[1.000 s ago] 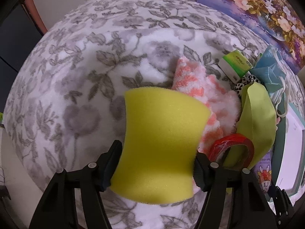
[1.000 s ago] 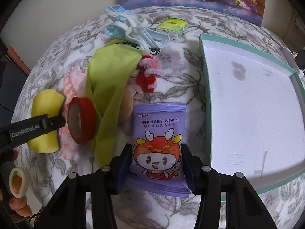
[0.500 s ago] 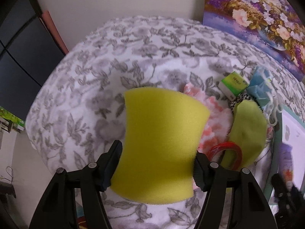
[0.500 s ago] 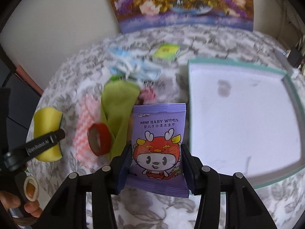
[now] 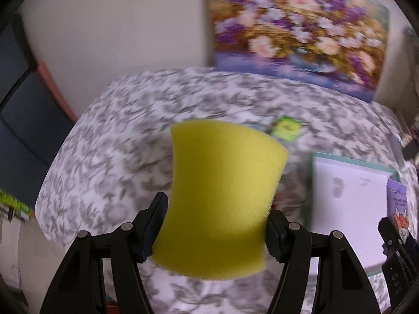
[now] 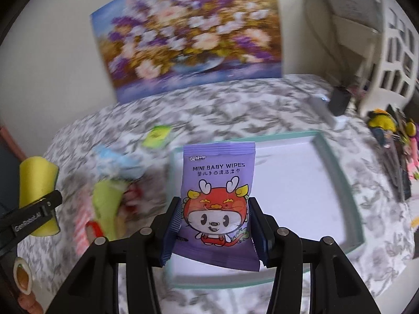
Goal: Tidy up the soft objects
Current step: 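Carry sponge and wipes packet into the white tray and release both, then reach the left tool to the pink striped cloth while the right tool reaches the red tape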
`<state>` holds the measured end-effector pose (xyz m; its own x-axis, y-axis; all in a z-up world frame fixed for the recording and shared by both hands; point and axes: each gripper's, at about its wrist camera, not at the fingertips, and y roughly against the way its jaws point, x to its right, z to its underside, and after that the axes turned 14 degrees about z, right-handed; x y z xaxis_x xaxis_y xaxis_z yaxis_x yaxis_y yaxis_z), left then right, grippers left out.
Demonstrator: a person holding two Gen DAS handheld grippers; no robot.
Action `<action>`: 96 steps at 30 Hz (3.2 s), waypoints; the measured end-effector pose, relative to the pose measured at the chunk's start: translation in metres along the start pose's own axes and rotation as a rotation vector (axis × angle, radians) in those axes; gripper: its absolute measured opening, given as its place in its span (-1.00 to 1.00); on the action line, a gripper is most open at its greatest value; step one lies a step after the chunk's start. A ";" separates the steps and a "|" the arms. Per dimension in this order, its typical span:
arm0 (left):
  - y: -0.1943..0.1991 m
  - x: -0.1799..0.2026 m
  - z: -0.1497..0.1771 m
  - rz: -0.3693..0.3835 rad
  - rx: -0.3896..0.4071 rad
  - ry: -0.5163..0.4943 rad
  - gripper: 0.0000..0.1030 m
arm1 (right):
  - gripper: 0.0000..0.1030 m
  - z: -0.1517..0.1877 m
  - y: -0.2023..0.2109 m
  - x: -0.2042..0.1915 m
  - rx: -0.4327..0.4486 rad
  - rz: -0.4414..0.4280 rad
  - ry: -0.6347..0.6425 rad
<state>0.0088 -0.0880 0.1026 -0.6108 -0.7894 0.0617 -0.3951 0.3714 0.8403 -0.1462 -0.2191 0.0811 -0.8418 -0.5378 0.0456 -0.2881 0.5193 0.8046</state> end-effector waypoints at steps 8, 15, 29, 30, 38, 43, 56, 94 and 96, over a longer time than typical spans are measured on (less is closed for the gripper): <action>-0.022 0.079 -0.004 0.078 -0.045 -0.124 0.33 | 0.01 -0.011 -0.036 0.064 -0.054 0.106 -0.117; -0.043 0.134 -0.005 0.125 -0.080 -0.230 0.33 | 0.01 -0.014 -0.060 0.098 -0.098 0.161 -0.162; -0.073 0.181 -0.009 0.197 -0.121 -0.242 0.38 | 0.04 -0.017 -0.080 0.117 -0.156 0.194 -0.196; -0.074 0.179 -0.009 0.195 -0.121 -0.236 0.49 | 0.04 -0.017 -0.079 0.119 -0.158 0.193 -0.206; -0.070 0.157 -0.015 0.162 -0.111 -0.188 0.68 | 0.72 -0.017 -0.073 0.126 -0.134 0.198 -0.203; -0.068 0.137 -0.017 0.160 -0.106 -0.133 0.80 | 1.00 -0.016 -0.069 0.128 -0.116 0.204 -0.205; -0.053 0.066 -0.005 0.089 -0.056 0.002 0.80 | 1.00 -0.009 -0.052 0.108 -0.109 0.217 -0.148; 0.006 -0.175 0.033 -0.141 -0.043 0.295 0.80 | 1.00 0.040 -0.008 -0.115 -0.156 0.092 0.174; 0.005 -0.178 0.034 -0.141 -0.049 0.296 0.80 | 1.00 0.042 -0.009 -0.125 -0.154 0.065 0.179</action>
<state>0.0927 0.0711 0.0773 -0.3236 -0.9418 0.0905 -0.4240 0.2299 0.8760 -0.0573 -0.1284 0.0431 -0.7577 -0.6232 0.1934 -0.1519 0.4567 0.8765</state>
